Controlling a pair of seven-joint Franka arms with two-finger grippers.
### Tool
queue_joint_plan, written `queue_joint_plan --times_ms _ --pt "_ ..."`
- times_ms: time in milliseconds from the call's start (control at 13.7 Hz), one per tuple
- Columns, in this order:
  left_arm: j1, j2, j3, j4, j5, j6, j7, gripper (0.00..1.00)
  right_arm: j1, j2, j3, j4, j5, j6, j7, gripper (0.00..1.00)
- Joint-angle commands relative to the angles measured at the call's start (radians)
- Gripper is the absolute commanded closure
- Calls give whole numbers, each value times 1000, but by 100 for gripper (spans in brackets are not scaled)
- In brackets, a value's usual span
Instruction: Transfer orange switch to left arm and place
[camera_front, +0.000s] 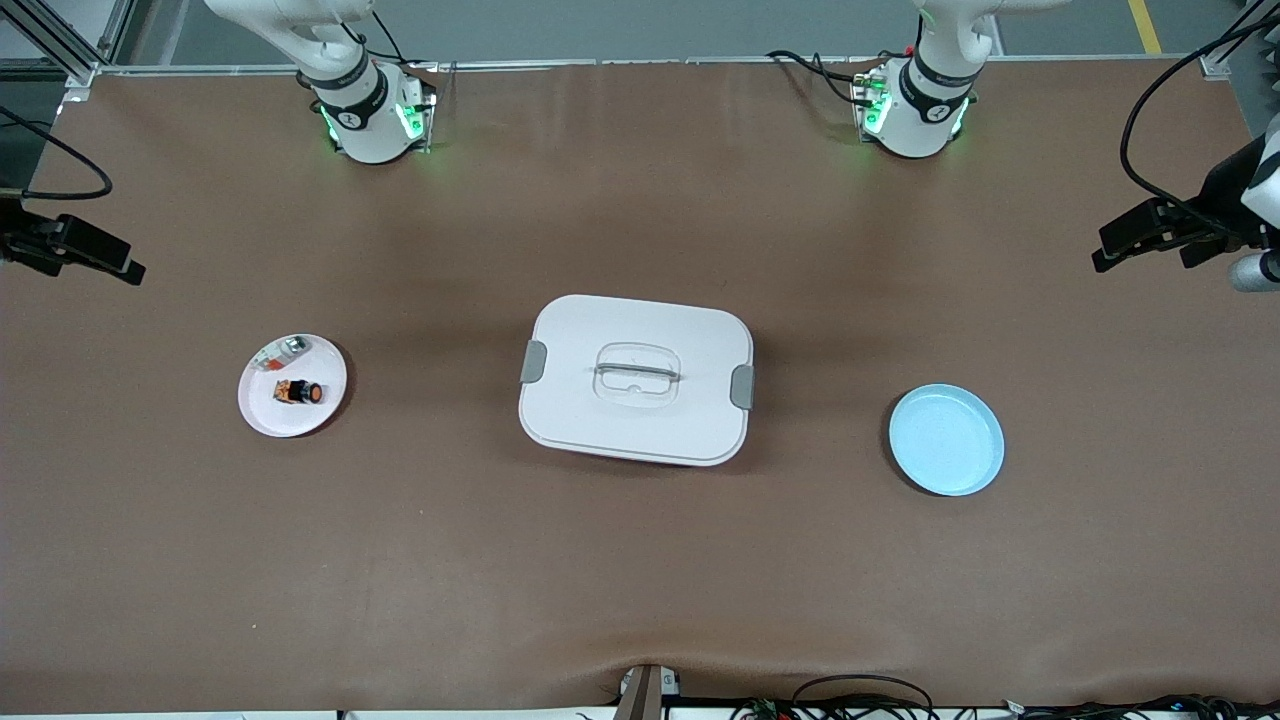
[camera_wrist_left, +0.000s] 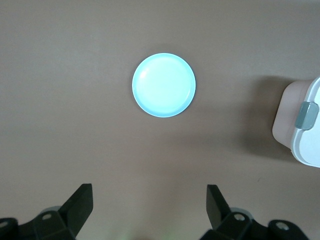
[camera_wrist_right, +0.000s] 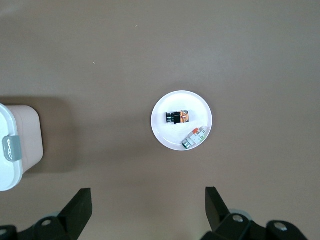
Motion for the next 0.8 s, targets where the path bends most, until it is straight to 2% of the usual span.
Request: queue_joint_plan --times_ms 0,728 --pt "4 -11 -1 2 3 0 13 0 -7 -11 8 -10 -10 9 -30 0" --pt "1 -11 -10 13 3 0 -1 0 -18 2 6 16 -1 1 -35 0"
